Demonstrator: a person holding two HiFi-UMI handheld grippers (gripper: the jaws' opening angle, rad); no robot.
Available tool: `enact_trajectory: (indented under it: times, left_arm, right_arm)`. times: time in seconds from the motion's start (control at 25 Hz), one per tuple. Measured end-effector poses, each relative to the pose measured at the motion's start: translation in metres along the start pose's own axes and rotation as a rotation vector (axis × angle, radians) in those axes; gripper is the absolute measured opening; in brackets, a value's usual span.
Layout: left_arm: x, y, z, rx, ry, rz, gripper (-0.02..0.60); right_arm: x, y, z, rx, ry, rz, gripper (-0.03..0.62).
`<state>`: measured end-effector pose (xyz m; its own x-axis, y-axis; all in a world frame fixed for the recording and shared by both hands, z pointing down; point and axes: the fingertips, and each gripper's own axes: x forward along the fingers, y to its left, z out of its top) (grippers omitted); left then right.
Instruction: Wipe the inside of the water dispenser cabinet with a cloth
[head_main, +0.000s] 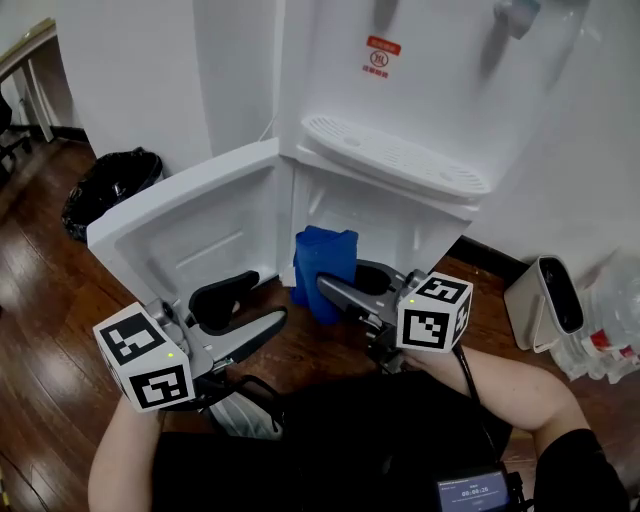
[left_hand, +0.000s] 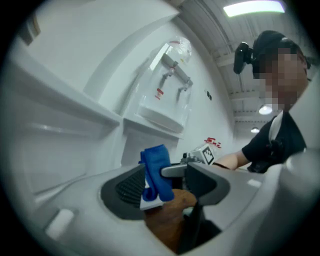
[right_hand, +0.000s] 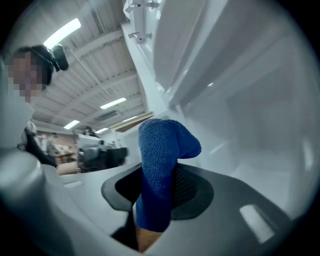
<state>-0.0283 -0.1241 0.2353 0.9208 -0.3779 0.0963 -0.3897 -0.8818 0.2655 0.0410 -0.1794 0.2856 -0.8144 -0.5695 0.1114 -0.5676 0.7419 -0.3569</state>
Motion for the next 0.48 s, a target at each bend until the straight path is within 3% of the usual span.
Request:
enact_trajectory:
  times: [0.12,0.2,0.48]
  left_arm:
    - [-0.006,-0.006,0.012,0.066,-0.028,-0.011,0.261]
    - [-0.004,-0.016,0.012,0.109,-0.027,-0.035,0.258]
    - [0.000,-0.028,0.002,0.143,0.004,-0.082,0.250]
  right_arm:
    - [0.006,-0.094,0.025,-0.123,-0.077,-0.342,0.141]
    - [0.014,-0.141,0.041,-0.184,-0.113,-0.476,0.141]
    - [0.045,-0.211,0.083,-0.282,-0.218,-0.673,0.144]
